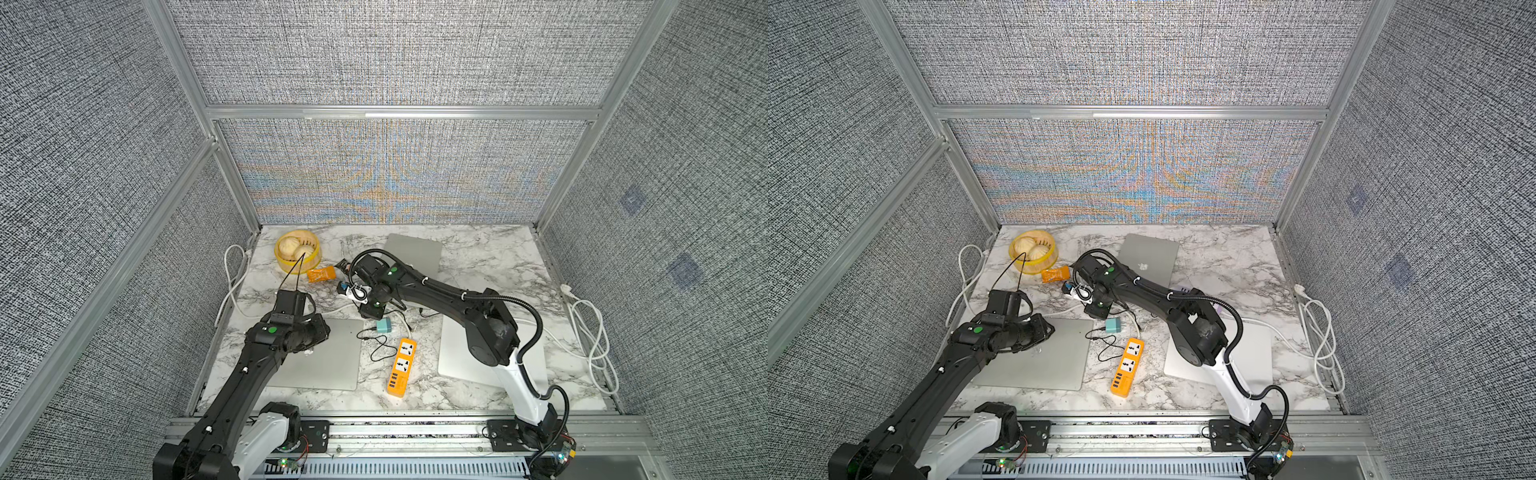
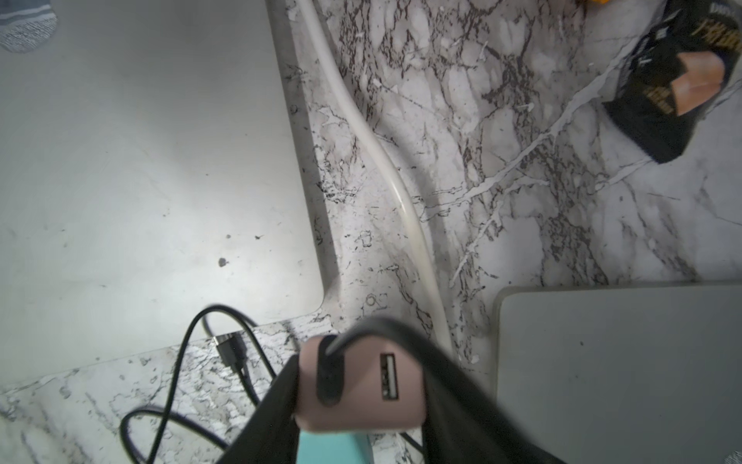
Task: Unplug the laptop charger
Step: Place the plug at the center of the board.
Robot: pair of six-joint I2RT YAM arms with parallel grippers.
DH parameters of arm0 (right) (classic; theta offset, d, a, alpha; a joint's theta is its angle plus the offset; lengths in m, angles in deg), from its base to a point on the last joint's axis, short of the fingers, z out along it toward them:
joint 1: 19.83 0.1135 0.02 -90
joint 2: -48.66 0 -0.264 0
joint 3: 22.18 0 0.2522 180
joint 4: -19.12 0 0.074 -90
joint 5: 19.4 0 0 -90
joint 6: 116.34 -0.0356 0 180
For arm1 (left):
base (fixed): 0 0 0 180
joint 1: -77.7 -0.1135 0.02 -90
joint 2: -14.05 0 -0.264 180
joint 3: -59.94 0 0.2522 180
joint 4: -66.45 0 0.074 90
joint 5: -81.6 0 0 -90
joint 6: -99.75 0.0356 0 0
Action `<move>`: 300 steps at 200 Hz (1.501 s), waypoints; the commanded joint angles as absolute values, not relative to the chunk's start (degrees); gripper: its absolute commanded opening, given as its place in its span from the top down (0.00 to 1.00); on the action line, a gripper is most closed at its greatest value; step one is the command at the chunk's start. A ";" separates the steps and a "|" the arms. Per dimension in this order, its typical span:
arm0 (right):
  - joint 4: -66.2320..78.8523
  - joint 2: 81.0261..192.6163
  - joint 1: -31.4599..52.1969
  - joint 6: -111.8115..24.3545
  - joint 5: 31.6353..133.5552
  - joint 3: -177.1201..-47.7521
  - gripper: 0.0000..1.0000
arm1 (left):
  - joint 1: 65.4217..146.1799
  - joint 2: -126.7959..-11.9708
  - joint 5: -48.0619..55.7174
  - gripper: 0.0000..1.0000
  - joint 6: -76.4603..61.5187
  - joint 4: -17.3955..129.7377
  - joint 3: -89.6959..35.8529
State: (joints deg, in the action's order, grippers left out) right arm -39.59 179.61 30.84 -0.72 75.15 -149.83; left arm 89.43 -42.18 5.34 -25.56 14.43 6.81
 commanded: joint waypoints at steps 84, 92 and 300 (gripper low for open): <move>-50.09 187.89 31.76 2.06 70.63 -160.75 0.72 | 88.43 -41.99 6.69 0.68 -24.57 15.51 6.81; -50.48 188.36 31.71 2.10 70.26 -161.37 0.71 | 88.47 -41.95 6.79 0.68 -24.57 15.42 6.82; -40.45 172.63 30.99 -4.77 76.01 -151.04 0.38 | 88.48 -41.27 11.27 0.68 -21.55 14.78 2.99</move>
